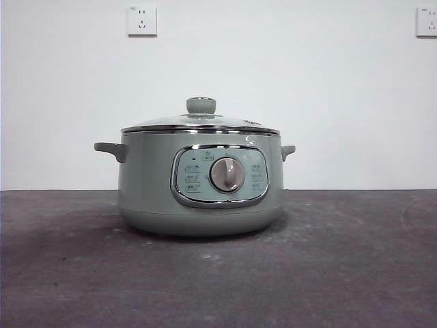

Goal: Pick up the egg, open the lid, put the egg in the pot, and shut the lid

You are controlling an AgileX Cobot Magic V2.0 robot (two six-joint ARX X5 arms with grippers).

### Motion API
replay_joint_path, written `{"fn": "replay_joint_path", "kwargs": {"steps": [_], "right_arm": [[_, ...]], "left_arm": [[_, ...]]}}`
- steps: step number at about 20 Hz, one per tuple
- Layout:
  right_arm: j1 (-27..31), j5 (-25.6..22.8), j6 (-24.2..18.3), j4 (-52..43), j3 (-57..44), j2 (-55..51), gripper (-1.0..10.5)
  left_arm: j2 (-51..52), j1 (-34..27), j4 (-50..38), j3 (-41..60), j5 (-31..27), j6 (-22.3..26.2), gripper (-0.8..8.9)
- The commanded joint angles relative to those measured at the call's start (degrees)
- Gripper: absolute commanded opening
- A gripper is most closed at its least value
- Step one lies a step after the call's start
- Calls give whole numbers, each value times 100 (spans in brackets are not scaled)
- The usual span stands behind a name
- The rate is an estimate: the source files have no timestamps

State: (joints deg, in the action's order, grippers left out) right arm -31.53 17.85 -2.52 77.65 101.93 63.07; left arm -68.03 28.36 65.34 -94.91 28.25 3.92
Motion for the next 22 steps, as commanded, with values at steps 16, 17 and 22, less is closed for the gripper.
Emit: {"fn": "replay_joint_path", "kwargs": {"steps": [16,17,22], "right_arm": [[-13,2,50,92,-13,-13,1],[-13,2,50,92,-13,-13,1],[-13,2,50,92,-13,-13,1]], "left_arm": [[1827,-1845,-3515,1600,-1624,831,-3],[2247,-2131,-4044,2236,-1639,833,-3],[4028,-2848,-5486,5141,-2343,807,-3]]}}
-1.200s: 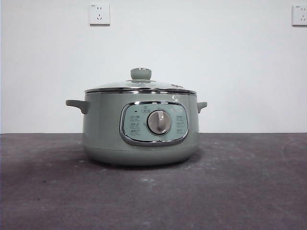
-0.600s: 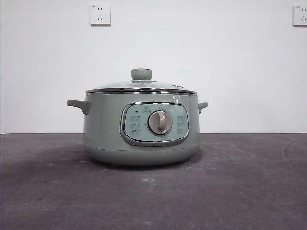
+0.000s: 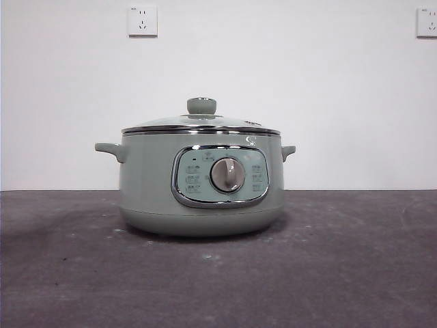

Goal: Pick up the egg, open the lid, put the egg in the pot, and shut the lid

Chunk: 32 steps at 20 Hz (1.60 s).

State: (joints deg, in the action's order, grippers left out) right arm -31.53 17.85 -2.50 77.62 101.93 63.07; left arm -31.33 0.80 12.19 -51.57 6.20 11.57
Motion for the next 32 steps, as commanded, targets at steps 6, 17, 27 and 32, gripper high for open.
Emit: {"fn": "replay_joint_path", "kwargs": {"steps": [6,17,27,32], "right_arm": [[-13,4,48,94,-15,-13,1],[-13,4,48,94,-13,-13,1],[-13,2,48,94,-13,-11,1],[-13,2,48,94,-13,-13,1]], "left_arm": [[1987,-254,-400,3228,-341,-52,-3],[3121,-313,-348,5060,-463,-352,-3],[3121,-313,-157,5134,-463,-772,-3],[3121,-313,-157,5134,-466,-772,-3]]}}
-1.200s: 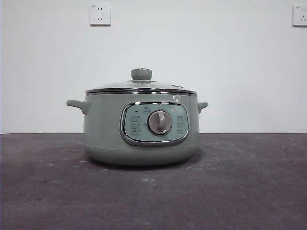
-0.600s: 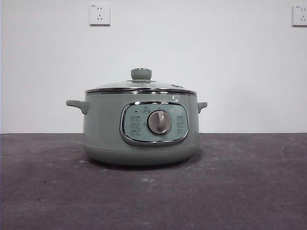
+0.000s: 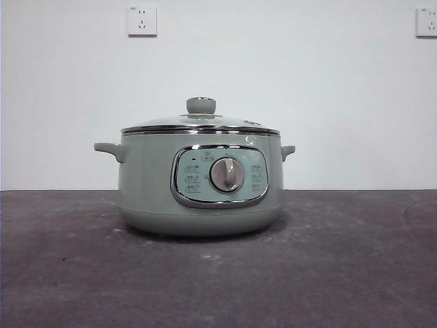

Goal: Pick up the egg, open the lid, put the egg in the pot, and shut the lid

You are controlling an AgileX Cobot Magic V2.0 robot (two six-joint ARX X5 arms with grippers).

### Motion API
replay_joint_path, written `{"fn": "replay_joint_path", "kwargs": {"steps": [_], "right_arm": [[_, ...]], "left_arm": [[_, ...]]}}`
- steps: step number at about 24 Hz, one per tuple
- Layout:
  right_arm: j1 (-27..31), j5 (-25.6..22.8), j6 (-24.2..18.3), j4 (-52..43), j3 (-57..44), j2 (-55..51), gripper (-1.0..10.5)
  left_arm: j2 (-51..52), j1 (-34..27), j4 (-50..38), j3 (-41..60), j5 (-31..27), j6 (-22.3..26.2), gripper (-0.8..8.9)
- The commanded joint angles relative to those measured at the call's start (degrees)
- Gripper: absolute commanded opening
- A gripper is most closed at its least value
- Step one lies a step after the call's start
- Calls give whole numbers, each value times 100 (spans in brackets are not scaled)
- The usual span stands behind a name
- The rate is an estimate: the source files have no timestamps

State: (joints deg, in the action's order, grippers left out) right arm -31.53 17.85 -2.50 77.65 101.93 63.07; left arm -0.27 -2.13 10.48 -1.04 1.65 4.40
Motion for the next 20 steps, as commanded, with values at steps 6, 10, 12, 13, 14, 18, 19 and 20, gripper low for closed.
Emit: {"fn": "replay_joint_path", "kwargs": {"steps": [6,10,12,13,14,18,19,20], "right_arm": [[-13,2,48,92,-13,-13,1],[293,-210,-400,-59,-17,-181,1],[887,-116,-538,-636,-142,-461,1],[1202,61,-529,-894,-297,-660,1],[1521,280,-538,-1051,-527,-890,1],[2507,299,-745,-2293,-2328,-2096,1],[2614,299,-743,-2914,-2940,-2452,1],[2653,304,-741,-3362,-3370,-2693,1]], "left_arm": [[15,-20,13,81,-9,-55,-3],[15,-20,13,81,-9,-57,-3],[15,-20,9,81,-11,-57,-3],[15,-20,7,81,-11,-57,-3],[15,-20,7,81,-9,-55,-3],[15,-20,7,81,-9,-55,-3],[15,-20,7,81,-9,-55,-3],[15,-20,7,81,-11,-57,-3]]}}
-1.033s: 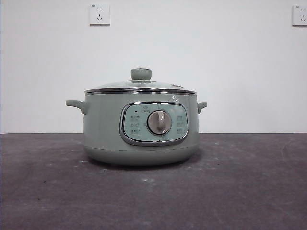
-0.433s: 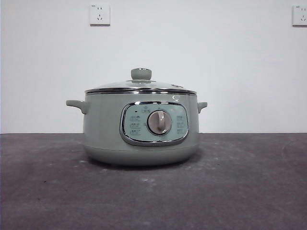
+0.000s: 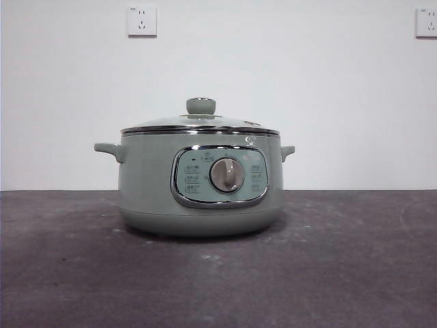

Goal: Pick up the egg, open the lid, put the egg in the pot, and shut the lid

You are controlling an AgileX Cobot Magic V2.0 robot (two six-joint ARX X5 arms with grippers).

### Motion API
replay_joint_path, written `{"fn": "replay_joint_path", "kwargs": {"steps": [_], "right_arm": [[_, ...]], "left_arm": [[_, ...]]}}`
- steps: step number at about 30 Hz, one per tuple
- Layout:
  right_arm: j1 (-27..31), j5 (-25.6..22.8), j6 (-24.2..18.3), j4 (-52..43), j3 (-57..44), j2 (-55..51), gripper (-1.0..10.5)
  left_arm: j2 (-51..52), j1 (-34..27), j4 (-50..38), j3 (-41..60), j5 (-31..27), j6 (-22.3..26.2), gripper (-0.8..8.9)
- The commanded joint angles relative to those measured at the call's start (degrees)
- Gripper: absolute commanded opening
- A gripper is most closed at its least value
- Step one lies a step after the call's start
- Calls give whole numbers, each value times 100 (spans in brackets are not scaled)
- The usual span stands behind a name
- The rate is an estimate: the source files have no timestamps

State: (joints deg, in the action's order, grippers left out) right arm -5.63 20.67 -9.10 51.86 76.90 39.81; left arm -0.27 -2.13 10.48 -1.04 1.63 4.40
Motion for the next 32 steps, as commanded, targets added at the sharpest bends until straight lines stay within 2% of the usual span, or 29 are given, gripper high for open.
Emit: {"fn": "replay_joint_path", "kwargs": {"steps": [1,6,14,23,29,32], "right_arm": [[79,28,-79,-1163,-1237,-566,1],[79,26,92,-2778,-3042,-1467,1],[77,-426,219,-3923,-5364,-2636,1],[74,-459,859,-4212,-7149,-3724,1],[70,-459,1224,-4231,-7656,-3976,1],[68,-463,1222,-4242,-7656,-3976,1]], "left_arm": [[15,-20,7,81,-9,-55,-3],[15,-20,7,81,-7,-57,-3],[15,-20,7,81,-9,-55,-3],[15,-20,7,81,-7,-57,-3],[15,-20,7,81,-7,-55,-3],[15,-20,2,81,-7,-57,-3]]}}
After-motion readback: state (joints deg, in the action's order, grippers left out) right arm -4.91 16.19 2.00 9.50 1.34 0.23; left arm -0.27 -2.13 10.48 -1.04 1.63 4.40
